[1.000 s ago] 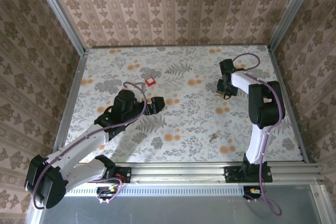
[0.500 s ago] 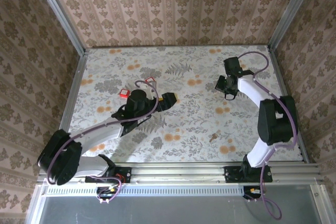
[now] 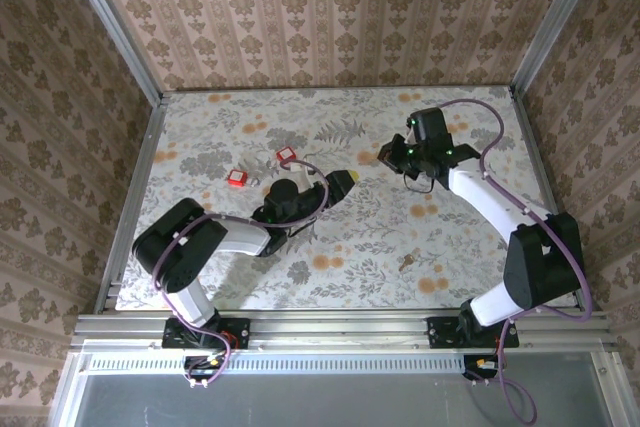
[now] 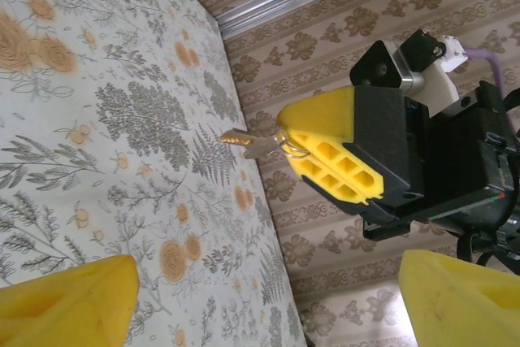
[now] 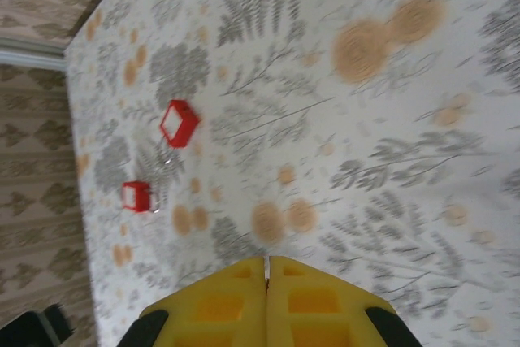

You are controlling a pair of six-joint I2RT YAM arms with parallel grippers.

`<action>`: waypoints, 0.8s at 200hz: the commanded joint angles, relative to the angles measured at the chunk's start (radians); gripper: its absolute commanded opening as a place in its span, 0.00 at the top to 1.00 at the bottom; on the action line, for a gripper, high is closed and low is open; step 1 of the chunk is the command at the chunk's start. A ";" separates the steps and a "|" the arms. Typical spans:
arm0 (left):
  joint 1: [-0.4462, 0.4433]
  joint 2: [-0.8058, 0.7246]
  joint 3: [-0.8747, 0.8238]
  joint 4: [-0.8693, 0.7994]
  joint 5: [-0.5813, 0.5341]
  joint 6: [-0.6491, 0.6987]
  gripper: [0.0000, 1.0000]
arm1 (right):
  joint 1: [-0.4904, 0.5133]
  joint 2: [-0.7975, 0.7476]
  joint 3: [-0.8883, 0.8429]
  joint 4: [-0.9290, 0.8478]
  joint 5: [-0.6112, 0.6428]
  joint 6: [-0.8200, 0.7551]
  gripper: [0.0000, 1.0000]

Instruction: Unlock with the key

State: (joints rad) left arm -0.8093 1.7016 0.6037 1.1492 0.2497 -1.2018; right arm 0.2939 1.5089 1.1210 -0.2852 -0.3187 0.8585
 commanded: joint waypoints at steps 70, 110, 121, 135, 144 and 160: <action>-0.011 0.007 0.010 0.140 -0.018 0.039 0.23 | 0.034 -0.041 -0.095 0.177 -0.176 0.181 1.00; -0.001 0.011 -0.016 0.132 -0.020 0.051 0.25 | 0.046 -0.105 -0.130 0.180 -0.172 0.191 1.00; 0.005 0.009 -0.019 0.123 -0.017 0.050 0.25 | 0.053 -0.110 -0.141 0.188 -0.168 0.196 1.00; 0.010 0.009 -0.018 0.119 -0.019 0.052 0.25 | 0.059 -0.143 -0.153 0.196 -0.168 0.202 1.00; 0.011 0.007 -0.019 0.122 -0.024 0.056 0.24 | 0.060 -0.147 -0.154 0.187 -0.170 0.199 1.00; 0.012 -0.001 -0.024 0.123 -0.034 0.066 0.23 | 0.060 -0.148 -0.162 0.190 -0.174 0.198 1.00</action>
State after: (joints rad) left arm -0.8036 1.7046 0.5953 1.2354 0.2352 -1.1728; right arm 0.3481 1.3903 0.9737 -0.1112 -0.4706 1.0439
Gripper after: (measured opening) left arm 0.764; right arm 0.067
